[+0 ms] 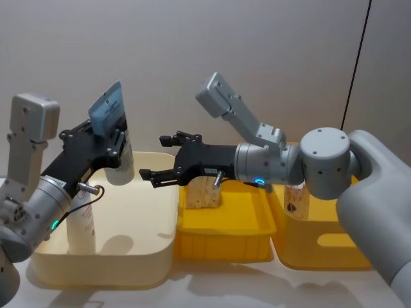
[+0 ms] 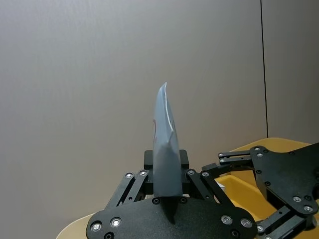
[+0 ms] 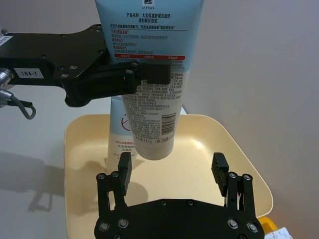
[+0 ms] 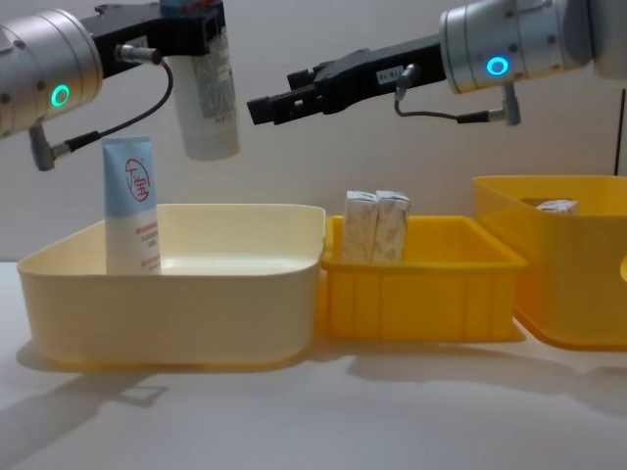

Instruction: Bimanual collaborative sorting of washing and personal care products

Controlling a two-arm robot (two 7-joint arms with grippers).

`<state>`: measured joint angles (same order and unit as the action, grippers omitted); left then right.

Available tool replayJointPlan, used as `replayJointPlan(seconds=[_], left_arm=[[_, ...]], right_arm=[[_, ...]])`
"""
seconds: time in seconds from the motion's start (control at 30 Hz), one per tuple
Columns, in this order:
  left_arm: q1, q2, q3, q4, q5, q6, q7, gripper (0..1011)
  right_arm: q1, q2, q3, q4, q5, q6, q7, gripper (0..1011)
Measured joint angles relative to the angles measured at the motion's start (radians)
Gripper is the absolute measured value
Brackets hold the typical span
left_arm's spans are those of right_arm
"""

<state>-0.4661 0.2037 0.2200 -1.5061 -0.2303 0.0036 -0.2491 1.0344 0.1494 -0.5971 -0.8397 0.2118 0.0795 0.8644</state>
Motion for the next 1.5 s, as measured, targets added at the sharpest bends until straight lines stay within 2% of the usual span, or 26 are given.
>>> replayJointPlan(seconds=[0.77,1.23,1.5], left_arm=[[-0.011,-0.007,0.014,0.018,-0.017,-0.019,-0.014,264],[-0.009,-0.007,0.018,0.02,-0.027,-0.022,-0.018,266],[-0.004,-0.004,0.02,0.017,-0.031,-0.024,-0.019,264]], right_arm=[[0.063,-0.057,-0.018,0.101,0.023,0.023,-0.014,1001],[0.075,-0.066,-0.032,0.108,0.043,0.071,0.014,1001],[0.075,-0.069,-0.039,0.1,0.048,0.082,0.009,1001]])
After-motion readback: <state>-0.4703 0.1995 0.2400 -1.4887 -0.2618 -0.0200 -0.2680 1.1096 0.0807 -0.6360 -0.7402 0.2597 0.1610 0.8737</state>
